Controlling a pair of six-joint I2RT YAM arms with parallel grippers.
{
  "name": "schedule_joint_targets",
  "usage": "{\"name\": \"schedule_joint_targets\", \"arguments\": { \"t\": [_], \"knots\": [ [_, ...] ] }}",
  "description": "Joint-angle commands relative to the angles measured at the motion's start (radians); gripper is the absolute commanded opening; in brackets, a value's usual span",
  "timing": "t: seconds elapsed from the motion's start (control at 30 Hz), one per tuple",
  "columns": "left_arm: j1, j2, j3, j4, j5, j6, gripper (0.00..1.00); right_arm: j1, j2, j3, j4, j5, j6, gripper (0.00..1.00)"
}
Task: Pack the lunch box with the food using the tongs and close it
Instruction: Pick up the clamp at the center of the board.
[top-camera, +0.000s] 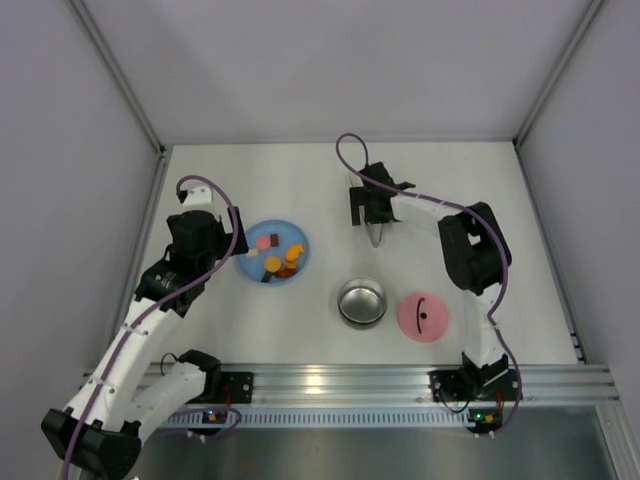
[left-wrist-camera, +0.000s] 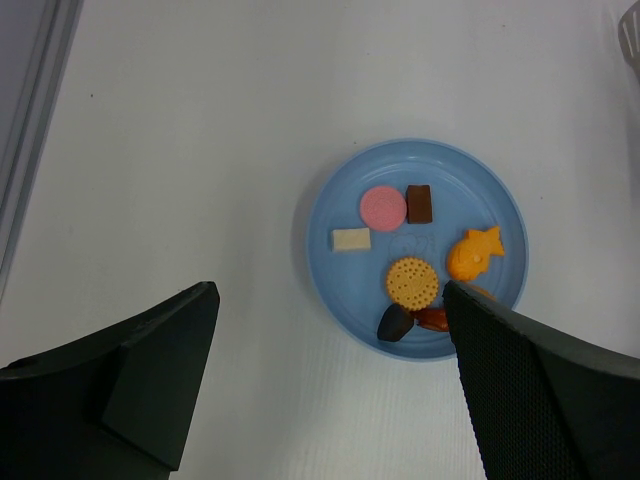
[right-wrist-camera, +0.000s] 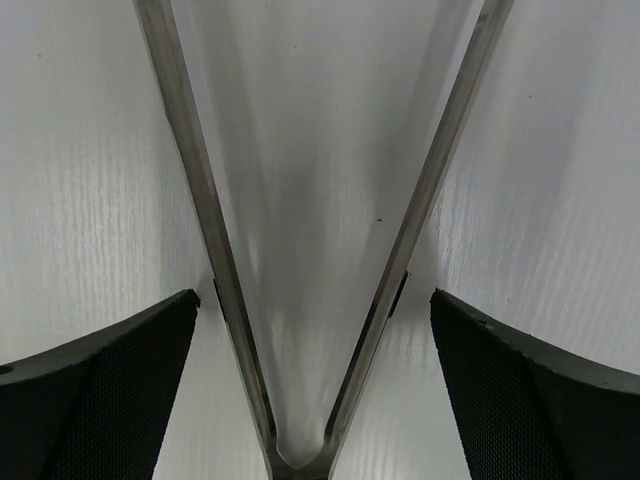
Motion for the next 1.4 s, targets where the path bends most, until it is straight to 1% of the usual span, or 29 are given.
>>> {"name": "schedule_joint_targets", "arguments": {
  "t": [0.0, 0.07, 0.17, 0.2, 0.3, 0.47, 0.57, 0.6, 0.67, 0.7, 0.8, 0.87, 1.0, 1.07, 1.37],
  "knots": [
    [0.003, -0.003, 0.034, 0.015, 0.003, 0.002, 0.99, 0.016, 0.025, 0.058, -0.011, 0.022, -0.010, 0.97],
    [0.003, -0.003, 0.034, 0.015, 0.007, 0.002, 0.99, 0.016, 0.032, 0.061, -0.011, 0.021, -0.010, 0.96],
    [0.003, -0.001, 0.034, 0.017, 0.010, 0.004, 0.99, 0.016, 0.048, 0.071, -0.016, 0.018, -0.010, 0.91],
    [0.003, -0.001, 0.034, 0.017, 0.015, 0.005, 0.99, 0.017, 0.055, 0.076, -0.021, 0.018, -0.010, 0.87],
    [0.003, -0.003, 0.032, 0.017, 0.020, 0.007, 0.99, 0.017, 0.063, 0.079, -0.025, 0.022, 0.001, 0.83],
    [0.003, -0.003, 0.032, 0.018, 0.024, 0.008, 0.99, 0.017, 0.069, 0.070, -0.028, 0.031, 0.023, 0.80],
    [0.003, -0.003, 0.031, 0.020, 0.029, 0.011, 0.99, 0.017, 0.074, 0.061, -0.022, 0.019, 0.029, 0.76],
    [0.003, -0.003, 0.031, 0.020, 0.030, 0.011, 0.99, 0.017, 0.077, 0.061, -0.022, 0.016, 0.029, 0.72],
    [0.003, -0.003, 0.029, 0.020, 0.035, 0.011, 0.99, 0.017, 0.075, 0.052, -0.019, 0.007, 0.035, 0.70],
    [0.003, -0.003, 0.029, 0.021, 0.037, 0.013, 0.99, 0.017, 0.071, 0.047, -0.019, 0.007, 0.036, 0.66],
    [0.003, -0.003, 0.029, 0.021, 0.038, 0.013, 0.99, 0.019, 0.054, 0.018, -0.004, 0.007, 0.046, 0.61],
    [0.003, -0.003, 0.029, 0.021, 0.041, 0.013, 0.99, 0.017, 0.045, -0.001, 0.002, 0.007, 0.049, 0.61],
    [0.003, -0.003, 0.029, 0.021, 0.043, 0.013, 0.99, 0.017, 0.032, -0.007, -0.002, 0.010, 0.050, 0.48],
    [0.003, -0.004, 0.029, 0.021, 0.043, 0.014, 0.99, 0.019, 0.020, -0.013, -0.007, 0.016, 0.052, 0.44],
    [0.005, -0.007, 0.029, 0.021, 0.046, 0.014, 0.99, 0.037, -0.153, -0.039, -0.050, 0.087, 0.029, 0.42]
  ]
}}
